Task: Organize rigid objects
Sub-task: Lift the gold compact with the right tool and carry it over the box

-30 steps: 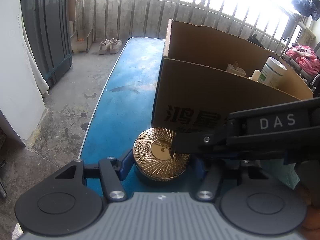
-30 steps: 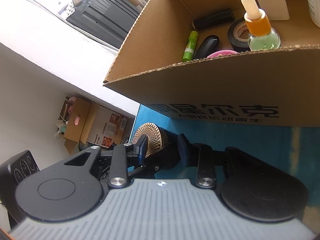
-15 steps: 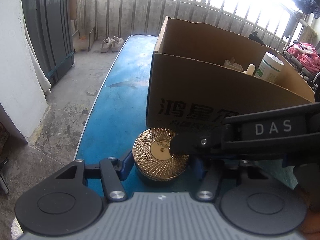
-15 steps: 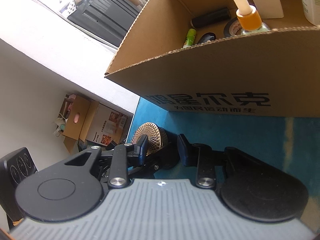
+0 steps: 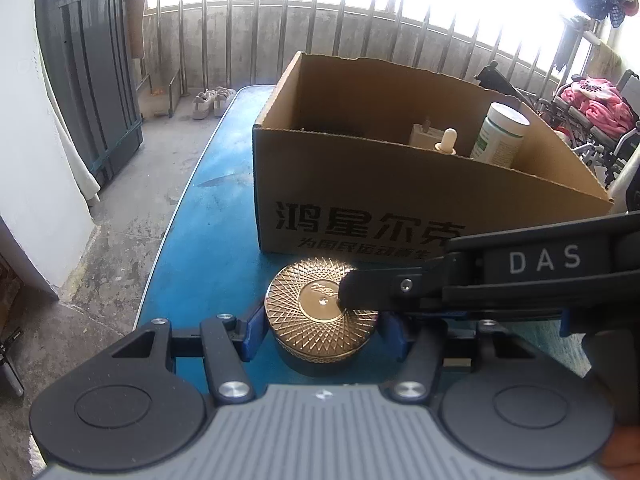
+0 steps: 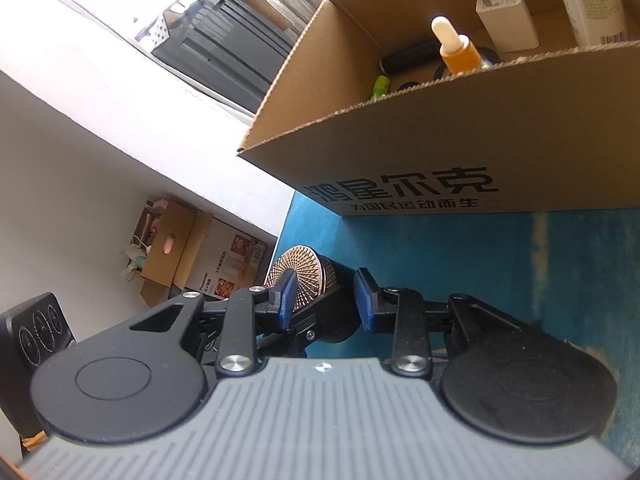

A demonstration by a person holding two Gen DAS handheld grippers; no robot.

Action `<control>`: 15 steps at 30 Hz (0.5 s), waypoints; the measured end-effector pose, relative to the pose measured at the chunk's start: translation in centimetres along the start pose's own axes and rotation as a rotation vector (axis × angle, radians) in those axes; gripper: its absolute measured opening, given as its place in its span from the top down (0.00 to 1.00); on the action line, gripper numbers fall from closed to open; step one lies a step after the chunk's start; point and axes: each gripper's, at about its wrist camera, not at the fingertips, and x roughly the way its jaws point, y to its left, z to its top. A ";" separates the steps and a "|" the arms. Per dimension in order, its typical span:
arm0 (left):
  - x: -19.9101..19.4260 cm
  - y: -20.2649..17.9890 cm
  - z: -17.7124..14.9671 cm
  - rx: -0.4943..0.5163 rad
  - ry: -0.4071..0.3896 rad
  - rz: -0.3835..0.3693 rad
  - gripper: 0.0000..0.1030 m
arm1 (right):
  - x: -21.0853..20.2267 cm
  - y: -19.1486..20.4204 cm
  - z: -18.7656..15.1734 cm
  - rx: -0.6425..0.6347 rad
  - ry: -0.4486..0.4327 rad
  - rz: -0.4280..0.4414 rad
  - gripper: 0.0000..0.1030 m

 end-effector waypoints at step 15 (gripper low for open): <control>-6.9 -6.4 6.5 0.149 -0.196 -0.078 0.43 | -12.3 3.7 3.3 -0.118 -0.264 0.035 0.70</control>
